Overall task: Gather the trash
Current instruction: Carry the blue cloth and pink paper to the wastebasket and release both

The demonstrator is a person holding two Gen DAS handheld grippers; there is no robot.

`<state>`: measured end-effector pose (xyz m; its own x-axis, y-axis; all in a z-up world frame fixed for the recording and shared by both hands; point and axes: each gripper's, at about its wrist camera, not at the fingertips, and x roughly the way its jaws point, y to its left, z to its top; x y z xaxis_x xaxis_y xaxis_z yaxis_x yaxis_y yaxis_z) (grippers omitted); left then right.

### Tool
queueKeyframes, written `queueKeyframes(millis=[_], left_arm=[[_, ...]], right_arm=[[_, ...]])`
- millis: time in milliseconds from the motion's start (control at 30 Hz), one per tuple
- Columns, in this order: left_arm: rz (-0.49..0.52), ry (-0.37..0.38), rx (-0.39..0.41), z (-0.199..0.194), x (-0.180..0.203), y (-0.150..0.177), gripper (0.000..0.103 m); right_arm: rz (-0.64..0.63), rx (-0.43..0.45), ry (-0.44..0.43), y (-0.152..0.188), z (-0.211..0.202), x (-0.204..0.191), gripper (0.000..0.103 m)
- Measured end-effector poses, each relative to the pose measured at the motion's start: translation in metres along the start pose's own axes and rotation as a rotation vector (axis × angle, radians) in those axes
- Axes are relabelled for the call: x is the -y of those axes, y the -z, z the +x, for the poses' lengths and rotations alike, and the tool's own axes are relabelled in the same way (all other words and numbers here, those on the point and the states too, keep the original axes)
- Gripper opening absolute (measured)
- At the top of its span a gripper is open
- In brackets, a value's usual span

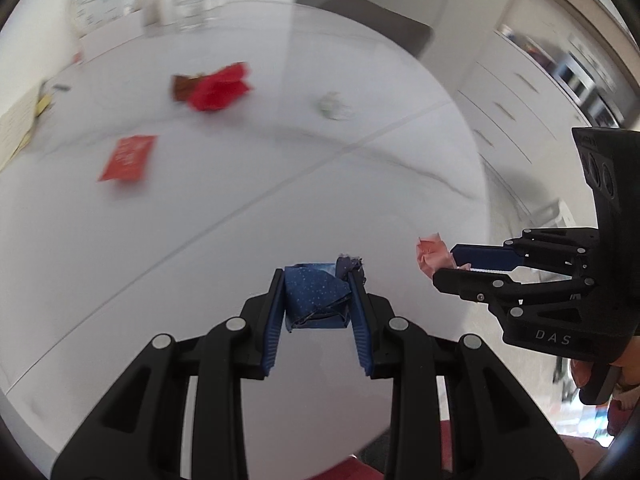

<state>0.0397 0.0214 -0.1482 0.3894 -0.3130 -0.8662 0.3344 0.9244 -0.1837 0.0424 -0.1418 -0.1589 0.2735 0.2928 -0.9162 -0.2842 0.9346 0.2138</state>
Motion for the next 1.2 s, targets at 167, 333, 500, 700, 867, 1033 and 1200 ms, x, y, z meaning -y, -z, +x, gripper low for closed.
queueKeyframes(millis=[167, 333, 500, 700, 867, 1033, 1200], left_arm=[[0.115, 0.062, -0.037, 0.012, 0.066, 0.006, 0.031], [0.226, 0.113, -0.079, 0.023, 0.129, 0.018, 0.031], [0.277, 0.147, -0.120, 0.035, 0.170, 0.029, 0.031], [0.285, 0.165, -0.164, 0.047, 0.197, 0.041, 0.031], [0.284, 0.164, -0.178, 0.052, 0.208, 0.049, 0.031], [0.274, 0.115, -0.174, 0.054, 0.210, 0.053, 0.060], [0.264, 0.072, -0.131, 0.043, 0.209, 0.054, 0.079]], right_arm=[[0.096, 0.015, 0.026, 0.050, -0.026, 0.044, 0.031], [0.155, 0.017, 0.039, 0.094, -0.046, 0.074, 0.031], [0.186, 0.007, 0.050, 0.121, -0.054, 0.096, 0.032], [0.202, 0.001, 0.065, 0.145, -0.067, 0.120, 0.033], [0.211, -0.009, 0.067, 0.154, -0.069, 0.132, 0.033], [0.202, -0.017, 0.059, 0.156, -0.068, 0.137, 0.033], [0.185, -0.021, 0.046, 0.155, -0.066, 0.135, 0.034]])
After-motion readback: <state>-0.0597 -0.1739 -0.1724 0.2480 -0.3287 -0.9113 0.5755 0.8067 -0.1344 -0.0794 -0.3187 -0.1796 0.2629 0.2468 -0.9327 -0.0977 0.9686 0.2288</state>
